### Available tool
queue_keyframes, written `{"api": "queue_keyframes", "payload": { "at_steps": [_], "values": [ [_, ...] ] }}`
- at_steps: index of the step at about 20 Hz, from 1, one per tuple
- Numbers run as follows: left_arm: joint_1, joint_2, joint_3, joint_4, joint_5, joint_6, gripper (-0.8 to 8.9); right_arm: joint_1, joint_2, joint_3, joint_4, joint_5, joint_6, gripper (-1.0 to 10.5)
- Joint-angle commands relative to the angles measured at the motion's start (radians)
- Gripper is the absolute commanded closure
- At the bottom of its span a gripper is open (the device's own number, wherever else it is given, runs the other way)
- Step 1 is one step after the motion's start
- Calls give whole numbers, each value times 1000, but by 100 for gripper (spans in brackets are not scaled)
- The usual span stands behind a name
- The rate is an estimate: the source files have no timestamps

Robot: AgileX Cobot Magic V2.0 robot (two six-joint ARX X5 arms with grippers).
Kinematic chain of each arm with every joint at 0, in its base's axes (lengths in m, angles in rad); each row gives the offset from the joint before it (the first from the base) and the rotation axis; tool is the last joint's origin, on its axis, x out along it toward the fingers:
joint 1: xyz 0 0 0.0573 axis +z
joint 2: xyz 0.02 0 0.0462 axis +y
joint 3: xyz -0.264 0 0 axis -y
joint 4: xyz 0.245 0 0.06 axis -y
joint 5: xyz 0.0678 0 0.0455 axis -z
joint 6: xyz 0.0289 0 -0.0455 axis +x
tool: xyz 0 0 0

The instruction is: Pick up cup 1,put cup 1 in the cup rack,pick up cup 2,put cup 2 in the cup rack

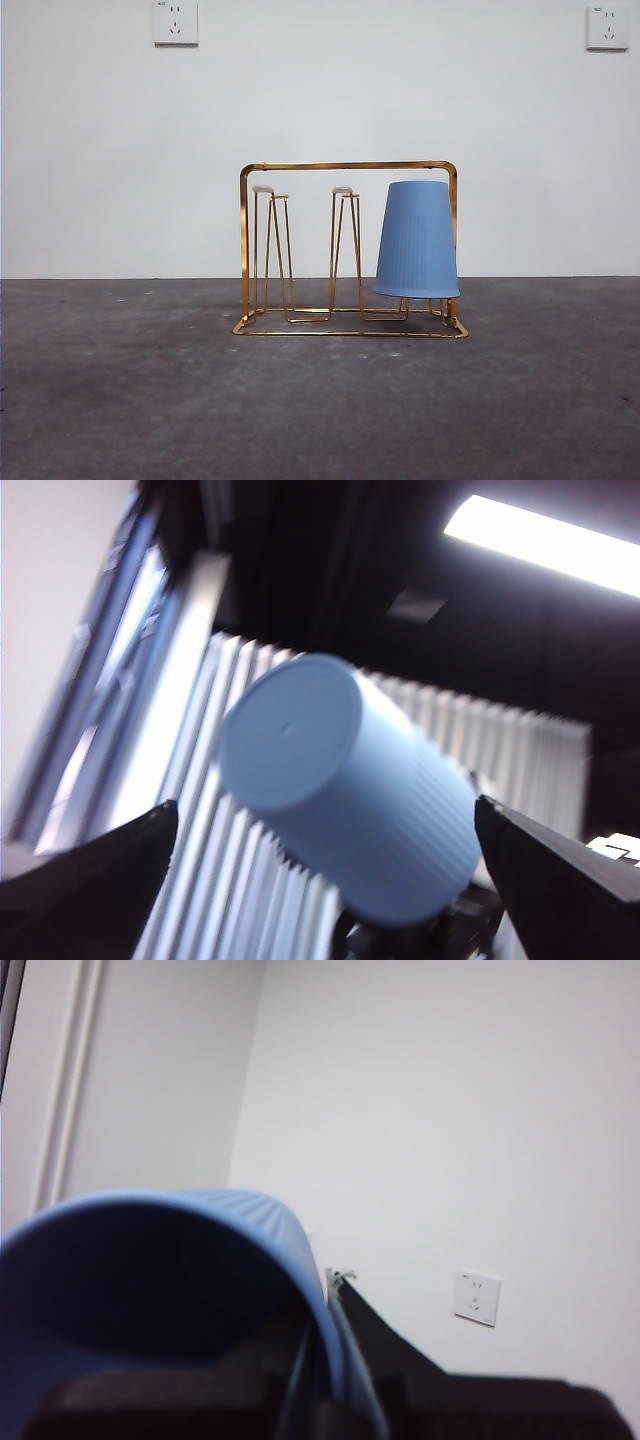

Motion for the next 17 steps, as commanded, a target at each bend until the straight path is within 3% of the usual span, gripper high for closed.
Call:
{"api": "queue_keyframes", "payload": {
  "at_steps": [1, 6, 17],
  "values": [
    [2, 42, -3, 105, 13, -147, 312, 0, 7, -5, 30, -20, -17, 959],
    [3, 90, -3, 220, 10, -209, 312, 0, 34, -6, 42, -21, -13, 959],
    [3, 98, -3, 333, -34, -236, 314, 0, 96, -6, 71, -56, -5, 959]
  ]
}}
